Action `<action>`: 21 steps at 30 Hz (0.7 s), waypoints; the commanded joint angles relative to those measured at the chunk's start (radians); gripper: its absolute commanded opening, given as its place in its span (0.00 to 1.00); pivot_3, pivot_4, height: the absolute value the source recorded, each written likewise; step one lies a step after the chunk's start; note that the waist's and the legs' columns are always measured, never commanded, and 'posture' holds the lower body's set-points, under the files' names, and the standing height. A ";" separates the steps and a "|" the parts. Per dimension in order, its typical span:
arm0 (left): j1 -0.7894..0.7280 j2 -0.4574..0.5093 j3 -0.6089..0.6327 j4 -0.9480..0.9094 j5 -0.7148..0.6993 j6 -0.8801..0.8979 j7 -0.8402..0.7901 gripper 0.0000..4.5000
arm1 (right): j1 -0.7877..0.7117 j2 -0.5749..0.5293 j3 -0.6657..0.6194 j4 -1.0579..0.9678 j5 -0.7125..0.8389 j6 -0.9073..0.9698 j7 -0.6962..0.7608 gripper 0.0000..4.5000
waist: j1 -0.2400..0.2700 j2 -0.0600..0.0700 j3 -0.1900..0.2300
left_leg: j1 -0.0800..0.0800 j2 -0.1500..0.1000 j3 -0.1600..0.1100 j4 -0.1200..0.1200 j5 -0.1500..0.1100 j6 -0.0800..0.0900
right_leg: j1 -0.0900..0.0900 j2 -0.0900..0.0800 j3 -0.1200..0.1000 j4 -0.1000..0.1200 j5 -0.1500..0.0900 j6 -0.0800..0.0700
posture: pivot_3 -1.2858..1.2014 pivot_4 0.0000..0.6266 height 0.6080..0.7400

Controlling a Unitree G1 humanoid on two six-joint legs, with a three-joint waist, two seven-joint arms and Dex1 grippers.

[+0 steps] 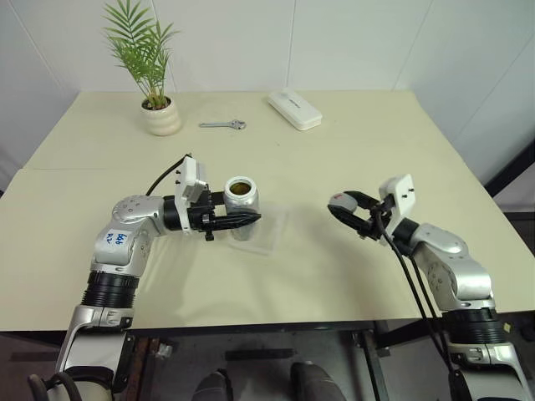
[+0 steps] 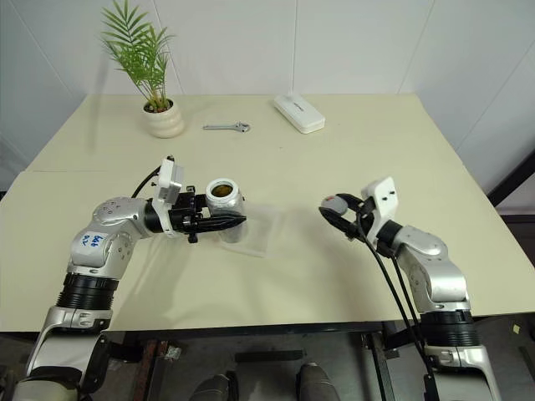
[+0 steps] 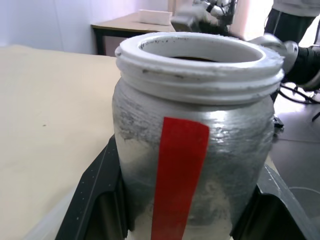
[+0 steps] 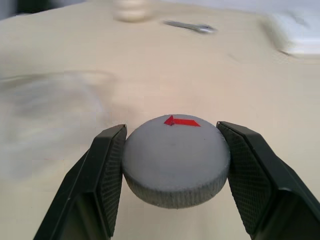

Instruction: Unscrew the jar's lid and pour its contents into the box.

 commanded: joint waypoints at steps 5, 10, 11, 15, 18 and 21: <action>-0.066 -0.014 0.046 0.038 -0.045 0.009 0.004 0.43 | 0.048 0.006 -0.052 0.130 -0.027 -0.104 0.003 0.65 | 0.004 0.000 0.000 | 0.000 0.000 0.000 0.001 0.000 0.000 | 0.001 0.000 0.000 0.000 0.000 0.000 | 0.52 0.24 1.00; -0.080 -0.014 0.047 0.053 -0.036 0.016 0.004 0.43 | 0.052 -0.033 -0.071 0.082 -0.010 -0.079 0.022 1.00 | 0.002 0.000 0.000 | 0.001 0.000 0.000 0.000 0.000 0.000 | 0.001 0.000 0.000 0.000 0.000 0.000 | 0.52 0.24 1.00; -0.084 -0.010 0.045 0.061 -0.028 0.009 0.002 0.43 | 0.052 -0.049 -0.073 0.038 0.005 -0.053 0.034 1.00 | 0.002 0.000 0.000 | 0.001 0.000 0.000 0.000 0.000 0.000 | 0.001 0.000 0.000 0.000 0.000 0.000 | 0.52 0.24 1.00; -0.094 -0.003 0.043 0.081 -0.010 -0.009 0.002 0.43 | 0.057 -0.073 -0.074 -0.063 0.037 0.014 0.055 1.00 | 0.003 0.000 0.000 | 0.001 0.000 -0.001 0.000 0.000 0.000 | 0.001 0.000 0.000 0.000 0.000 0.000 | 0.52 0.24 1.00; -0.144 0.012 0.033 0.167 0.038 -0.064 -0.004 0.43 | 0.039 -0.139 -0.022 -0.293 0.120 0.161 0.130 1.00 | 0.006 0.001 0.001 | 0.000 0.000 -0.001 0.001 0.000 0.000 | 0.001 0.000 0.000 0.000 0.000 0.000 | 0.52 0.24 1.00; -0.197 0.027 0.021 0.272 0.079 -0.102 -0.021 0.43 | 0.008 -0.195 0.026 -0.465 0.170 0.290 0.149 1.00 | 0.005 0.001 0.001 | 0.000 0.000 -0.001 0.001 0.000 0.000 | 0.001 0.001 0.000 0.000 0.000 0.000 | 0.52 0.24 1.00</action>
